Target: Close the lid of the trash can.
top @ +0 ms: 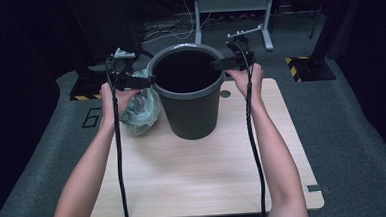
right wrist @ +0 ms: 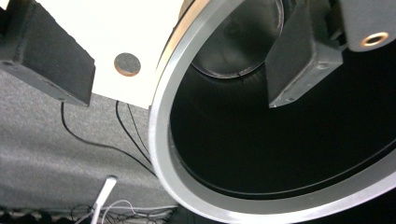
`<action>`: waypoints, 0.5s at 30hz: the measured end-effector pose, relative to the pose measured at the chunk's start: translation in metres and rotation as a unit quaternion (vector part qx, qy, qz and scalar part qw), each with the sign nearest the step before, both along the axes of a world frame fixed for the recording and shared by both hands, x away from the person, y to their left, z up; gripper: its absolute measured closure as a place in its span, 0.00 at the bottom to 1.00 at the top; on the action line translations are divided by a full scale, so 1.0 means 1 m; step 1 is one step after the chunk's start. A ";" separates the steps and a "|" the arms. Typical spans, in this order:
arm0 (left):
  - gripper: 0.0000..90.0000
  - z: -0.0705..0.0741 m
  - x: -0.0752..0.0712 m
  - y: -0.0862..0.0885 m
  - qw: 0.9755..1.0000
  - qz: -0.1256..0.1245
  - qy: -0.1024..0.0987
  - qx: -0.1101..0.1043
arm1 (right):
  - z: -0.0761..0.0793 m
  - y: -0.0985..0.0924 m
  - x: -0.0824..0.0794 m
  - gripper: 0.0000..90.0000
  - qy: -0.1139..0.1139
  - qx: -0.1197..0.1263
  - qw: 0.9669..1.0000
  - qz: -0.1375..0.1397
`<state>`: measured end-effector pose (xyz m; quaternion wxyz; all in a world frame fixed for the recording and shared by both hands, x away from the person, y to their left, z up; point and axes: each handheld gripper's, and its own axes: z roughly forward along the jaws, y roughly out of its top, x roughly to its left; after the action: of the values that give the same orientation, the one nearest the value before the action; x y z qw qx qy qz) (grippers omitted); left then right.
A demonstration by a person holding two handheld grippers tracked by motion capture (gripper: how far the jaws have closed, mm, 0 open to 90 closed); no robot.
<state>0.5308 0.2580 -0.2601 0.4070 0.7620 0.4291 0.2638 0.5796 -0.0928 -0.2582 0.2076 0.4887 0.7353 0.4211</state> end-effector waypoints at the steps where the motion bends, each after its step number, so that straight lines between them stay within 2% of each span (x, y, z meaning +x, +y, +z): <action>1: 0.12 0.000 -0.002 0.000 1.000 0.000 0.000 0.000 | 0.000 0.000 -0.004 0.07 -0.003 -0.002 1.000 0.002; 3: 0.07 0.000 -0.008 0.000 1.000 -0.004 -0.005 0.006 | 0.001 -0.001 -0.010 0.06 -0.010 -0.002 1.000 0.007; 10: 0.06 -0.005 -0.029 0.007 1.000 -0.013 -0.022 0.004 | 0.003 -0.003 -0.037 0.05 -0.041 0.000 0.999 0.025; 15: 0.05 -0.013 -0.038 0.012 1.000 -0.017 -0.023 0.002 | 0.000 -0.004 -0.053 0.05 -0.055 -0.002 0.998 0.033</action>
<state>0.4927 0.2704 -0.2726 0.4199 0.7636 0.4060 0.2752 0.5270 -0.0972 -0.2586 0.2346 0.4399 0.7396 0.4522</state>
